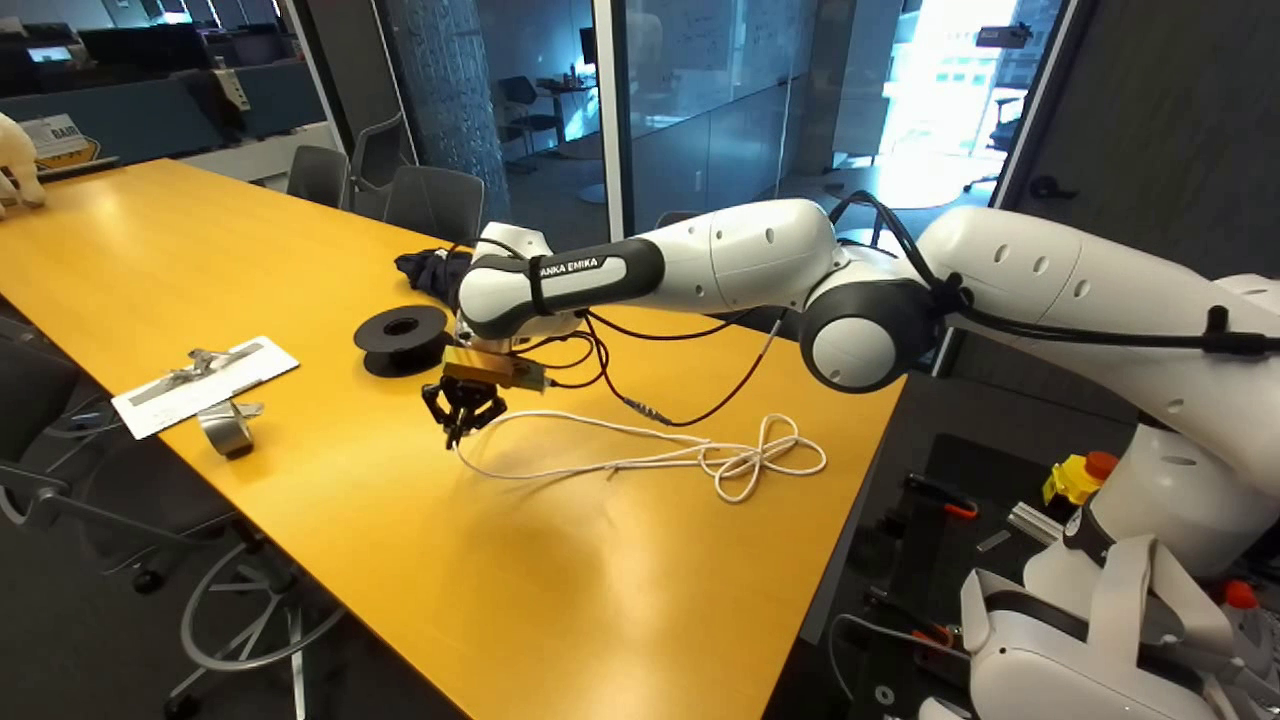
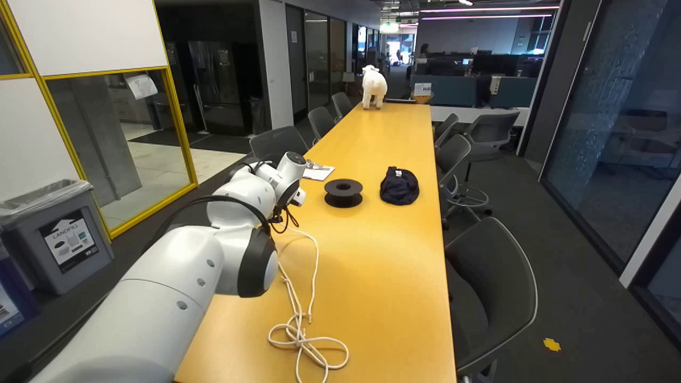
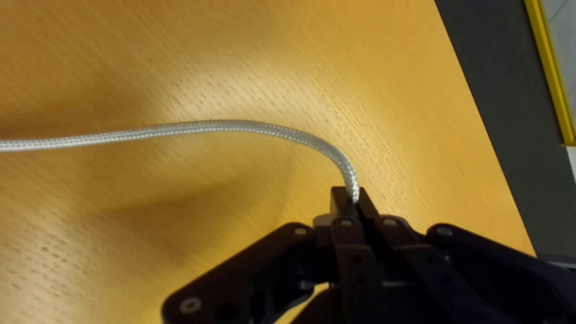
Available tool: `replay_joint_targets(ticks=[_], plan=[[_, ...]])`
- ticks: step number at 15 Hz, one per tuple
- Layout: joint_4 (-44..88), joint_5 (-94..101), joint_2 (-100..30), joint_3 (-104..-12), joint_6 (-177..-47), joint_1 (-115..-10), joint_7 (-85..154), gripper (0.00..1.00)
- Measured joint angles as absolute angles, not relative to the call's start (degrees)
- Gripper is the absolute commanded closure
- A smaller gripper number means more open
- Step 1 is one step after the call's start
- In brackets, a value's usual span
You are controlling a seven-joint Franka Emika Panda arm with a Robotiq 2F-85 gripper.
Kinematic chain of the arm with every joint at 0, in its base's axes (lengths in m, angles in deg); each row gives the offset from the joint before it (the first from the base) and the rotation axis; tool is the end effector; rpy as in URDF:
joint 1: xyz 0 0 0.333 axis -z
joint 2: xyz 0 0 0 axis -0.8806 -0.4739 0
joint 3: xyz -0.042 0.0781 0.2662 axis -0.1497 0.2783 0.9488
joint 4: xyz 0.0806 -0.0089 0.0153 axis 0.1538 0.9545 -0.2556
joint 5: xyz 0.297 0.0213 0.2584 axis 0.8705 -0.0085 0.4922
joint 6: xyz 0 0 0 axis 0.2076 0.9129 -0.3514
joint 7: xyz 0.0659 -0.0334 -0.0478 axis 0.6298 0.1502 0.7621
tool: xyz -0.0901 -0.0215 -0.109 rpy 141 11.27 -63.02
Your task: Straighten out the string
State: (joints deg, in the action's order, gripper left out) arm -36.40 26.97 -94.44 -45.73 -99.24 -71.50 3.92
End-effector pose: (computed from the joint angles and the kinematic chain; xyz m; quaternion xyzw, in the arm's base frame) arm 0.7729 0.2135 0.1557 -0.9274 0.2816 0.0013 0.2463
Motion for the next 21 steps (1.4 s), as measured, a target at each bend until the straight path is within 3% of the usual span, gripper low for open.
replay_joint_targets(ticks=[2, 8, 11, 21], plan=[[-37.2, 26.5, -95.1, -45.7, -98.2, -71.5, 3.9, 0.64], [-39.1, 25.2, -95.2, -45.8, -89.1, -70.8, 4.8, 0.17], [-39.3, 25.2, -94.7, -45.8, -82.6, -69.4, 7.4, 0.0], [-38.7, 21.4, -89.9, -50.1, -69.7, -62.8, 10.9, 0.0]])
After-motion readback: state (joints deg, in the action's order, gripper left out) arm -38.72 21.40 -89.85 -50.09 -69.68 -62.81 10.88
